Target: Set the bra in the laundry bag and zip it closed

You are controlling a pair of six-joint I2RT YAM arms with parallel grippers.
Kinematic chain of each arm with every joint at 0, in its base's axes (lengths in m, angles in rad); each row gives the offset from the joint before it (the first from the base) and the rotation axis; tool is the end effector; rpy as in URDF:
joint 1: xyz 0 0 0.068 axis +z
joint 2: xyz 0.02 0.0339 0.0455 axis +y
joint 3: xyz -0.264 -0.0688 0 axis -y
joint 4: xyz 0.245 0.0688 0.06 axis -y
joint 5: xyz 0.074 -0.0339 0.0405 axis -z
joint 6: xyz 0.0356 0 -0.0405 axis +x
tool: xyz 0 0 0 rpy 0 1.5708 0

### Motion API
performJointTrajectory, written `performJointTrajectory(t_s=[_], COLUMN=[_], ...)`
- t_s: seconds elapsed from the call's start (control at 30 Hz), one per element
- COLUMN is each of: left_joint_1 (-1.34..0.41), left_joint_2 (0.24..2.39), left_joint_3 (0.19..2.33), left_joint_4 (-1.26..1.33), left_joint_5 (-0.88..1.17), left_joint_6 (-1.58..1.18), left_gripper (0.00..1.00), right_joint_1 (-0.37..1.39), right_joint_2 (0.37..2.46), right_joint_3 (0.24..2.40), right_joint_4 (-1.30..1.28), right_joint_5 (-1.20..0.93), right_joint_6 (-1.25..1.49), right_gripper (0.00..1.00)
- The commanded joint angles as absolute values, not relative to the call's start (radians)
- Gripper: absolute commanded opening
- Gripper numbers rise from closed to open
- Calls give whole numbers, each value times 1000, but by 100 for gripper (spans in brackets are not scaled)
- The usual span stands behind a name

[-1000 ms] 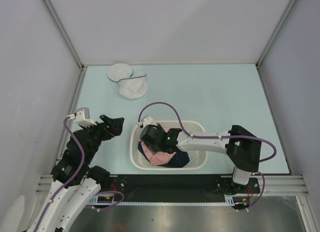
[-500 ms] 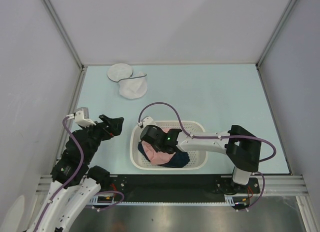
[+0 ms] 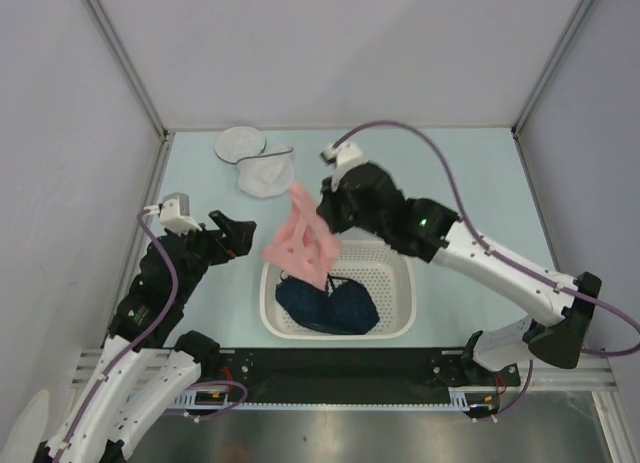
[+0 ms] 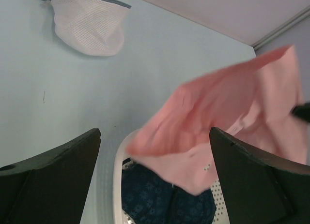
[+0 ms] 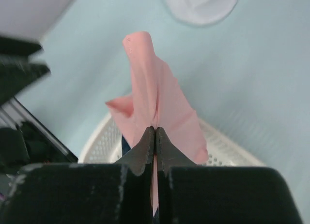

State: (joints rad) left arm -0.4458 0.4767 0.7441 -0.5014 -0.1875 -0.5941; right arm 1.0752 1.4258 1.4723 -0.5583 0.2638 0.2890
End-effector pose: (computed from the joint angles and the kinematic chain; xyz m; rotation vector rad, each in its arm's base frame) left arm 0.1038 -0.0423 0.3320 -0.2714 1.8174 -0.5694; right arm 0.1595 0.2756 0.3930 -0.6556 2.0078 0.5601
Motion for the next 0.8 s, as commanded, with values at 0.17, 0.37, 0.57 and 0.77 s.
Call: performJointTrajectory(t_s=[0.17,0.37,0.57,0.77], left_joint_1=[-437,-382,-284,-279], left_joint_2=[699,831,969,1133], left_joint_3=[920,968,993,997], left_joint_4=[-364,-321,-269,-172], left_joint_5=[-72,49,219,330], left_joint_6=[-531,-532,-566,-568], left_gripper=[100,100,100,98], right_joint_1=[690,522,352,224], right_joint_2=[1548,1712,1848,1876], right_joint_3=[1676,1620,1410,1278], right_joint_4=[-332,71,472,433], right_joint_5=[-331,-607,-756,-785], right_joint_6=[389,718,974,921], right_gripper=[0,0,0,0])
